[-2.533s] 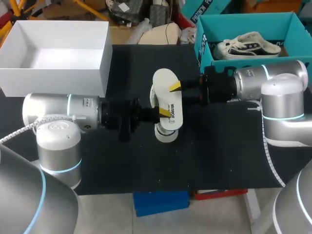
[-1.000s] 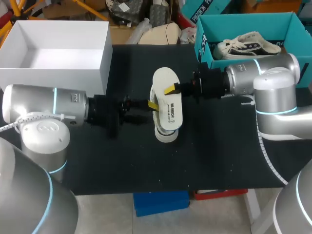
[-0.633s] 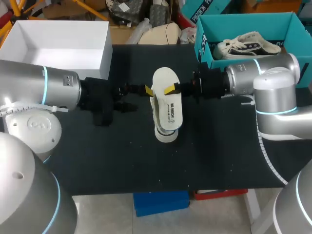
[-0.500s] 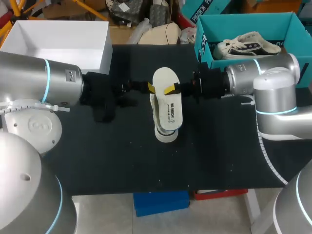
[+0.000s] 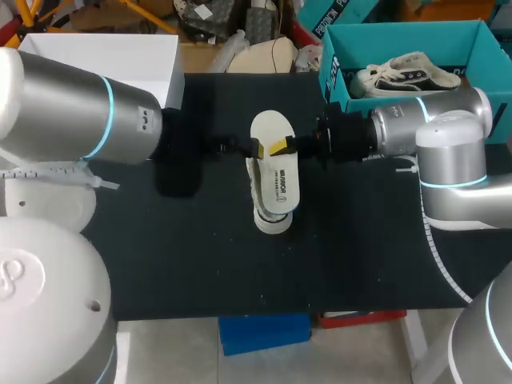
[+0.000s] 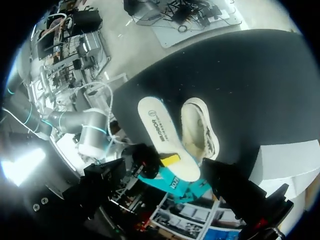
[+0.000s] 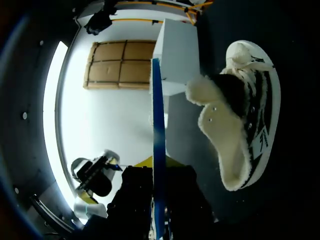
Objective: Take the shoe out of the shoebox, open the shoe tongue, remove and reinsert the insole, then place the shoe into the shoebox
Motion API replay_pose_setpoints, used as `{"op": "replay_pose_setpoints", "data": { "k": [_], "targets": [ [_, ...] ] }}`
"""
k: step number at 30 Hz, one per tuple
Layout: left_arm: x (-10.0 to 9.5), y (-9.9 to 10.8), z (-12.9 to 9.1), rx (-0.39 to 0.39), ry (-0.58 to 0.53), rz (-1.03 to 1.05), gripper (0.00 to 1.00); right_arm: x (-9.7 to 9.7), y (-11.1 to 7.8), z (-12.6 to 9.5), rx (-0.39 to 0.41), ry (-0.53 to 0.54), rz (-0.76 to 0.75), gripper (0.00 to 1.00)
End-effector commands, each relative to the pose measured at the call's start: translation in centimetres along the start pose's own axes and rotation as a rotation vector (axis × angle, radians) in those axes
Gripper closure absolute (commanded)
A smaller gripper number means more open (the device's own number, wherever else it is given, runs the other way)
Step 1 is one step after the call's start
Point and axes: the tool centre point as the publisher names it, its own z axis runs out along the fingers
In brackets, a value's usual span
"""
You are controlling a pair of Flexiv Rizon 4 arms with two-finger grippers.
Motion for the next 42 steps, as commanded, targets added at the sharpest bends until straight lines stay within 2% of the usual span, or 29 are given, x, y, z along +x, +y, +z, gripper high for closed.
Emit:
{"op": "replay_pose_setpoints", "data": {
  "k": [1, 7, 9, 12, 19, 23, 28, 33, 42],
  "targets": [
    [-0.4, 0.6, -0.4, 0.044, 0.633, 0.143, 0.00, 0.0, 0.1, 0.0, 0.001, -0.001, 0.001, 1.00],
    [-0.4, 0.6, -0.4, 0.044, 0.633, 0.143, 0.00, 0.0, 0.1, 0.0, 0.001, -0.001, 0.001, 1.00],
    [-0.3, 0.6, 0.5, 0.129, 0.598, -0.019, 0.00, 0.0, 0.1, 0.0, 0.001, -0.001, 0.001, 1.00],
    [-0.2, 0.7, 1.6, 0.214, 0.594, -0.191, 0.00, 0.0, 0.1, 0.0, 0.001, -0.001, 0.001, 1.00],
    [-0.2, 1.0, 2.7, 0.293, 0.679, -0.419, 0.00, 0.0, 0.1, 0.0, 0.001, -0.001, 0.001, 1.00],
    [0.0, 0.9, 2.7, 0.324, 0.688, -0.505, 0.00, 0.0, 0.1, 0.0, 0.001, -0.001, 0.001, 1.00],
    [-0.8, 0.8, 2.5, 0.347, 0.677, -0.508, 0.00, 0.0, 0.1, 0.0, 0.001, -0.001, 0.001, 1.00],
    [-1.9, 0.6, 2.6, 0.369, 0.614, -0.459, 0.00, 0.0, 0.1, 0.0, 0.001, -0.001, 0.001, 1.00],
    [-2.8, -0.3, 3.8, 0.396, 0.605, -0.402, 0.00, 0.0, 0.1, 0.0, 0.001, -0.001, 0.001, 1.00]
  ]
}}
